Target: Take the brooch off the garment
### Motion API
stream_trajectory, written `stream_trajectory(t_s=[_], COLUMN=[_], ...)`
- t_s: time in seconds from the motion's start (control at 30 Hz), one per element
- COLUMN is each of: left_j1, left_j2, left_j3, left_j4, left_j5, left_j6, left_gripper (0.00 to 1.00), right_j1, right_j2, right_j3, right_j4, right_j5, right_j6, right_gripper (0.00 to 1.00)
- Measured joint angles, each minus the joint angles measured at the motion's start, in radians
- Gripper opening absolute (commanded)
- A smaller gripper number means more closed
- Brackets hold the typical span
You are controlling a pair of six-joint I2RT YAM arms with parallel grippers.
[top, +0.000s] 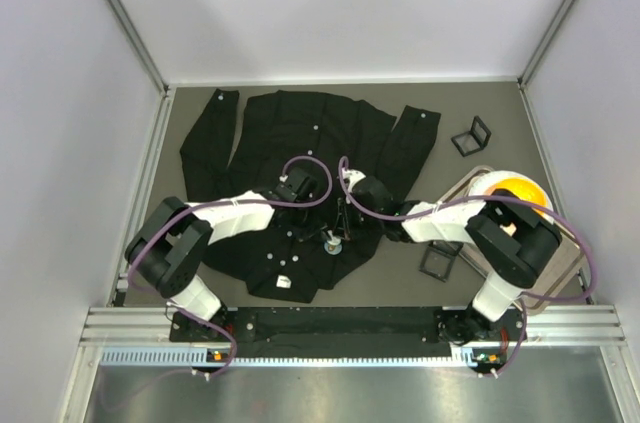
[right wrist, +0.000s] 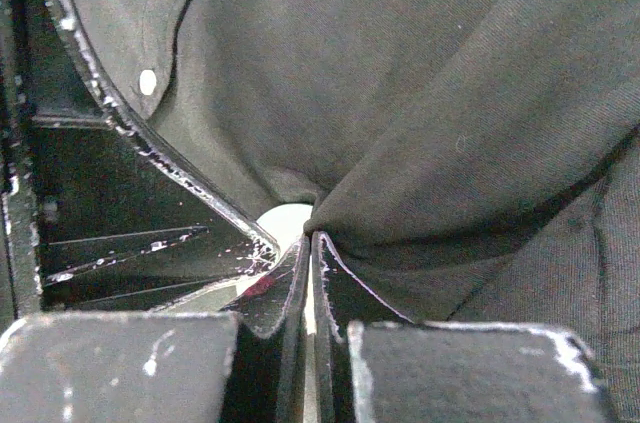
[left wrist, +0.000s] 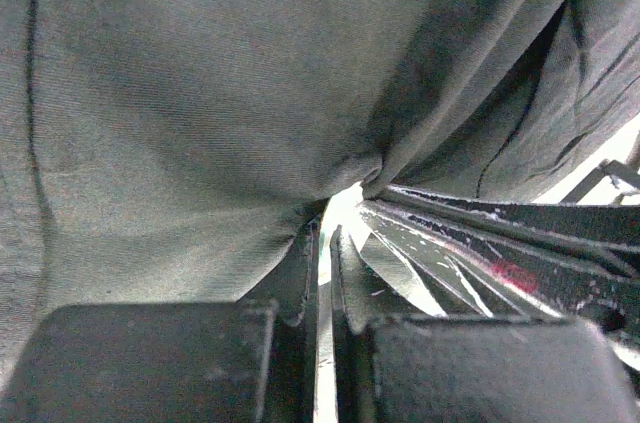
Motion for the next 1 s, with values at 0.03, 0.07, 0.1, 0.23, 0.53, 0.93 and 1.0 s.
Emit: stream_trajectory(t_s=[0.03, 0.07, 0.1, 0.23, 0.53, 0.93, 1.0], left_j1=[0.005, 0.008, 0.013, 0.018, 0.062, 0.104, 0.100], left_j2=[0.003, 0.006, 0.008, 0.011, 0.021, 0.049, 0.048], left_j3=[-0.001, -0.003, -0.007, -0.031, -0.062, 0.022, 0.020], left_j4=[0.001, 0.002, 0.006, 0.041, 0.092, -0.020, 0.016], left_j5=[0.013, 0.023, 0.036, 0.068, 0.177, 0.211, 0.206], left_j6=[-0.017, -0.030, -0.047, -0.093, -0.133, 0.019, 0.027], left_gripper=[0.00, 0.00, 0.00, 0.00, 0.00, 0.00, 0.00], right_j1=[0.009, 0.019, 0.026, 0.039, 0.040, -0.013, -0.078], right_j2=[-0.002, -0.003, -0.006, -0.028, -0.052, -0.045, -0.045], right_j3=[0.005, 0.009, 0.009, -0.014, -0.052, -0.114, -0.184], right_j4=[-0.010, -0.017, -0.018, -0.003, 0.035, 0.170, 0.268], right_j5=[0.016, 0.031, 0.043, 0.067, 0.046, -0.058, -0.145], right_j6=[-0.013, -0.026, -0.037, -0.075, -0.116, -0.047, 0.039], right_gripper=[0.00, 0.00, 0.00, 0.00, 0.00, 0.05, 0.16])
